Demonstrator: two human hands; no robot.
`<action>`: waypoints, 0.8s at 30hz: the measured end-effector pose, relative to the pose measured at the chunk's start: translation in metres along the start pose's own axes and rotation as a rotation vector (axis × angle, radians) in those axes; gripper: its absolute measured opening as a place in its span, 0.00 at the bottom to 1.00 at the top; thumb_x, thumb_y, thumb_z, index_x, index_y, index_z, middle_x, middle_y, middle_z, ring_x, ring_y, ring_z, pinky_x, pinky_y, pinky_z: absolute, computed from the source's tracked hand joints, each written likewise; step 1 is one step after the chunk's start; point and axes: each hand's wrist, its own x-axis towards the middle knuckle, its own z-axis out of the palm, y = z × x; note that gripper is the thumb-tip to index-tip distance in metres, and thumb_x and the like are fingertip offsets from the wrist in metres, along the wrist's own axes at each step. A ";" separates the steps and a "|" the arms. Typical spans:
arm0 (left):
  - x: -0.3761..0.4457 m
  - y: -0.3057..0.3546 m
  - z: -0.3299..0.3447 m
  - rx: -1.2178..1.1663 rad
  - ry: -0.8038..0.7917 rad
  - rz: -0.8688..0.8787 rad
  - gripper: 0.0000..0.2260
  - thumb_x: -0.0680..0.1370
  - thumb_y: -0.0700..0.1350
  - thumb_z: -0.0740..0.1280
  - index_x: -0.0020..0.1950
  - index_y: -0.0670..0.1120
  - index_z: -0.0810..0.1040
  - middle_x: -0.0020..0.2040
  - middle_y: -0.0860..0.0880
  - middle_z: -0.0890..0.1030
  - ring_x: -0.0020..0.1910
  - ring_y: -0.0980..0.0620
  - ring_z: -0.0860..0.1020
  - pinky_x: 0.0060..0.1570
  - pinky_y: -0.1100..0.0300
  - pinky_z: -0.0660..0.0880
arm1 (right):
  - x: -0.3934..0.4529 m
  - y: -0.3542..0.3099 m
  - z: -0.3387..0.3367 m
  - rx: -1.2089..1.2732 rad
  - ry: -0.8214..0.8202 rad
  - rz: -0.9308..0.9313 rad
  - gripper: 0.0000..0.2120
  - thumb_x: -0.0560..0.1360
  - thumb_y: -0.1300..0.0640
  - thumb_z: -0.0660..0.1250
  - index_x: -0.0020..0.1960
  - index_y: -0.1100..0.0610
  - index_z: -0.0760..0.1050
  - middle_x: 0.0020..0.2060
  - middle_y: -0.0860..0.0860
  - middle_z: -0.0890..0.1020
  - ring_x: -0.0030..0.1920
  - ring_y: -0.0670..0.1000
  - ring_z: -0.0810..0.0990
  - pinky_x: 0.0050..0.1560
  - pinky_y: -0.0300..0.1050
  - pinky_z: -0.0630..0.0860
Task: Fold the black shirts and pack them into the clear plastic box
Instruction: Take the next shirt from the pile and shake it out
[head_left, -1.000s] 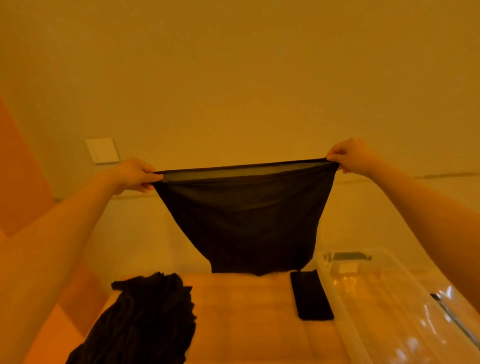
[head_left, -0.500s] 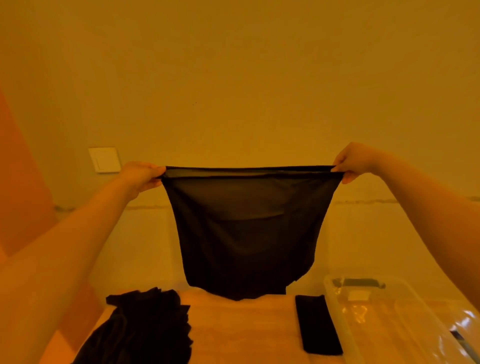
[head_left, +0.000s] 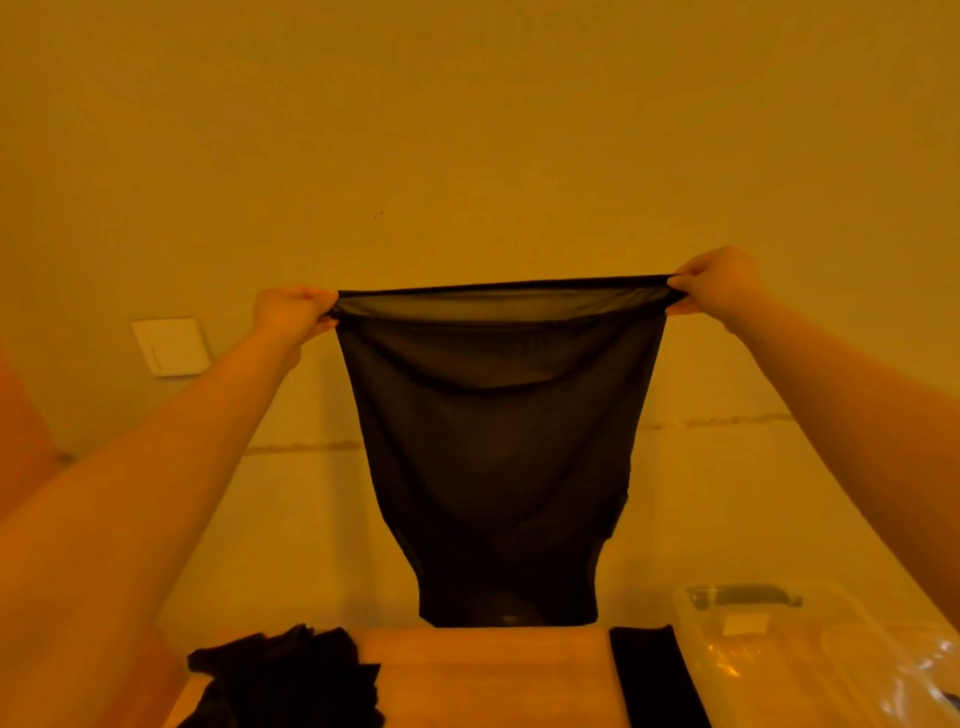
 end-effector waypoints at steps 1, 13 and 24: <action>-0.001 0.003 0.001 -0.001 0.025 0.019 0.09 0.77 0.37 0.66 0.37 0.45 0.73 0.37 0.48 0.74 0.36 0.56 0.74 0.28 0.72 0.75 | -0.001 -0.003 -0.002 0.056 0.014 -0.009 0.07 0.76 0.63 0.65 0.39 0.59 0.75 0.27 0.51 0.78 0.19 0.40 0.76 0.31 0.36 0.75; -0.111 -0.058 -0.061 0.382 -0.055 0.099 0.04 0.75 0.36 0.68 0.48 0.43 0.78 0.23 0.58 0.77 0.23 0.60 0.71 0.25 0.72 0.68 | -0.118 0.067 -0.016 0.000 -0.114 -0.077 0.08 0.75 0.66 0.64 0.39 0.58 0.78 0.25 0.48 0.81 0.23 0.39 0.78 0.27 0.29 0.72; -0.255 -0.206 -0.122 0.509 -0.218 -0.247 0.05 0.75 0.31 0.66 0.48 0.37 0.79 0.34 0.45 0.76 0.24 0.62 0.74 0.27 0.76 0.68 | -0.256 0.216 0.035 -0.028 -0.398 0.196 0.03 0.74 0.69 0.65 0.43 0.67 0.78 0.21 0.50 0.79 0.23 0.44 0.79 0.27 0.34 0.77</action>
